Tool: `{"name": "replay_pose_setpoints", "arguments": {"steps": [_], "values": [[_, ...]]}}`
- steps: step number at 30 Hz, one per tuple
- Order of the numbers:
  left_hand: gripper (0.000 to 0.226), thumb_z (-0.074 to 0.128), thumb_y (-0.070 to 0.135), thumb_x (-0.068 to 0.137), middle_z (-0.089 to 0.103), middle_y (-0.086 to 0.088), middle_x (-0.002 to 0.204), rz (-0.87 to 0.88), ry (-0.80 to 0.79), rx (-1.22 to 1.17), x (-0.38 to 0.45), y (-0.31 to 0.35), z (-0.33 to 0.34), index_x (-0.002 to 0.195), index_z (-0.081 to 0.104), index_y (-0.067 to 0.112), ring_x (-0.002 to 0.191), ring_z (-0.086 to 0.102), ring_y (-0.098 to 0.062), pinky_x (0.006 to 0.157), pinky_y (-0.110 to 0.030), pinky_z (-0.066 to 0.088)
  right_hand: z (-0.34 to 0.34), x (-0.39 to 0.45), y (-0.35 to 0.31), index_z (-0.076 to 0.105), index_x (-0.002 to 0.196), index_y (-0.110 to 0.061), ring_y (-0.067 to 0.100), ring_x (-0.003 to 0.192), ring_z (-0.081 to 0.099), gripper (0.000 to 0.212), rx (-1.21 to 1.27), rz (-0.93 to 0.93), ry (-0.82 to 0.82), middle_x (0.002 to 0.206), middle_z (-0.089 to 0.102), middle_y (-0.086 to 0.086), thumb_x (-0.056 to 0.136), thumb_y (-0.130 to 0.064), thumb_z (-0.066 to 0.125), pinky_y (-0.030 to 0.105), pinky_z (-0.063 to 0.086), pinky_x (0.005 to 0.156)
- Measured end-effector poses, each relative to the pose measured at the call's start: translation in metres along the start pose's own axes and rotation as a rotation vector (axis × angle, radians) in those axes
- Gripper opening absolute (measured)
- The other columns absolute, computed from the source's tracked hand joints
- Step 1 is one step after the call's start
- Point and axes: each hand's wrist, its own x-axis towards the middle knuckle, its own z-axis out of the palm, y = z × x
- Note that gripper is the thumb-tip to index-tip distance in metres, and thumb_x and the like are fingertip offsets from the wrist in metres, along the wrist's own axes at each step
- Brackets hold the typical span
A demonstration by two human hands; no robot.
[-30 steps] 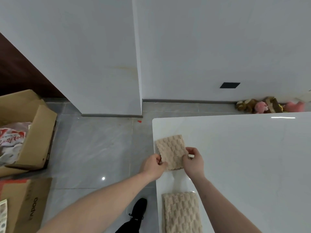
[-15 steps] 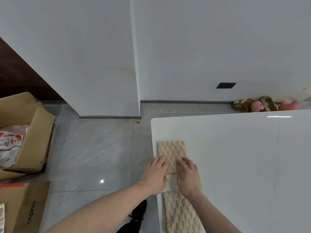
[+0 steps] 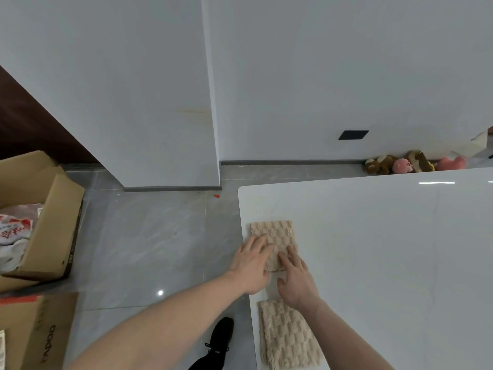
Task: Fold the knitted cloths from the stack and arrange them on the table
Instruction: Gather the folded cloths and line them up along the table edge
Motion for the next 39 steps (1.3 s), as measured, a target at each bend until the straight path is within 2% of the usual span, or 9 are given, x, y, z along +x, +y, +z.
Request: {"name": "replay_pose_setpoints", "arguments": {"steps": [3, 6, 9, 13, 18, 24, 30, 34, 39], "values": [[0.079, 0.055, 0.028, 0.091, 0.002, -0.003, 0.17, -0.024, -0.156, 0.004, 0.016, 0.0, -0.014, 0.161, 0.017, 0.023, 0.154, 0.002, -0.032, 0.124, -0.05, 0.02, -0.009, 0.002, -0.002, 0.021, 0.16, -0.023, 0.024, 0.155, 0.013, 0.073, -0.013, 0.006, -0.024, 0.17, 0.002, -0.004, 0.092, -0.021, 0.049, 0.038, 0.029, 0.122], [0.076, 0.056, 0.025, 0.089, 0.008, -0.006, 0.168, -0.006, -0.123, 0.023, 0.014, 0.003, -0.021, 0.158, 0.024, 0.019, 0.152, 0.008, -0.031, 0.122, -0.048, 0.024, -0.017, -0.004, -0.006, 0.029, 0.158, -0.024, 0.025, 0.154, 0.017, 0.069, 0.048, 0.027, 0.005, 0.169, 0.008, -0.003, 0.093, -0.021, 0.052, 0.036, 0.03, 0.12], [0.072, 0.055, 0.026, 0.092, 0.006, -0.004, 0.169, 0.013, -0.076, -0.033, -0.009, 0.01, -0.02, 0.158, 0.027, 0.02, 0.154, 0.004, -0.028, 0.124, -0.046, 0.02, -0.016, -0.022, -0.007, 0.034, 0.156, -0.026, 0.022, 0.153, 0.02, 0.066, 0.112, 0.019, 0.045, 0.168, 0.012, -0.003, 0.092, -0.022, 0.053, 0.032, 0.026, 0.12], [0.067, 0.052, 0.027, 0.095, 0.003, 0.002, 0.17, 0.014, -0.116, -0.211, -0.061, 0.021, -0.003, 0.158, 0.03, 0.023, 0.155, 0.002, -0.021, 0.125, -0.037, 0.017, -0.004, -0.068, 0.007, 0.04, 0.151, -0.03, 0.017, 0.15, 0.028, 0.06, 0.2, -0.007, 0.096, 0.166, 0.017, -0.01, 0.093, -0.021, 0.053, 0.028, 0.034, 0.114], [0.066, 0.049, 0.03, 0.095, 0.0, 0.006, 0.17, -0.009, -0.145, -0.223, -0.124, 0.043, 0.032, 0.158, 0.029, 0.026, 0.155, 0.004, -0.018, 0.124, -0.033, 0.02, 0.025, -0.143, 0.042, 0.045, 0.147, -0.033, 0.01, 0.148, 0.026, 0.059, 0.272, 0.011, 0.136, 0.163, 0.022, -0.014, 0.091, -0.017, 0.053, 0.022, 0.033, 0.112], [0.069, 0.049, 0.026, 0.092, -0.001, 0.003, 0.17, -0.05, -0.159, -0.154, -0.182, 0.097, 0.078, 0.158, 0.029, 0.023, 0.154, 0.008, -0.02, 0.124, -0.036, 0.02, 0.075, -0.236, 0.096, 0.043, 0.148, -0.032, 0.013, 0.147, 0.031, 0.067, 0.266, -0.026, 0.083, 0.162, 0.026, -0.012, 0.084, -0.016, 0.056, 0.022, 0.031, 0.116], [0.066, 0.048, 0.025, 0.092, 0.003, 0.001, 0.17, -0.111, -0.157, -0.159, -0.246, 0.166, 0.131, 0.156, 0.033, 0.025, 0.154, 0.01, -0.021, 0.125, -0.033, 0.017, 0.093, -0.32, 0.141, 0.039, 0.151, -0.032, 0.013, 0.148, 0.026, 0.062, 0.294, -0.042, 0.068, 0.163, 0.022, -0.011, 0.091, -0.021, 0.054, 0.025, 0.03, 0.117], [0.065, 0.049, 0.027, 0.094, 0.009, -0.002, 0.169, -0.1, -0.228, -0.134, -0.276, 0.201, 0.152, 0.156, 0.034, 0.023, 0.154, 0.01, -0.024, 0.125, -0.033, 0.014, 0.094, -0.348, 0.166, 0.039, 0.151, -0.031, 0.012, 0.148, 0.028, 0.064, 0.33, -0.02, 0.058, 0.164, 0.02, -0.013, 0.09, -0.019, 0.057, 0.023, 0.031, 0.116], [0.065, 0.049, 0.03, 0.092, 0.013, -0.001, 0.168, -0.069, -0.281, -0.115, -0.28, 0.217, 0.147, 0.155, 0.034, 0.023, 0.153, 0.014, -0.025, 0.124, -0.035, 0.019, 0.084, -0.36, 0.182, 0.039, 0.151, -0.033, 0.006, 0.145, 0.034, 0.064, 0.419, 0.008, 0.078, 0.16, 0.023, -0.02, 0.091, -0.02, 0.057, 0.021, 0.037, 0.11]]}}
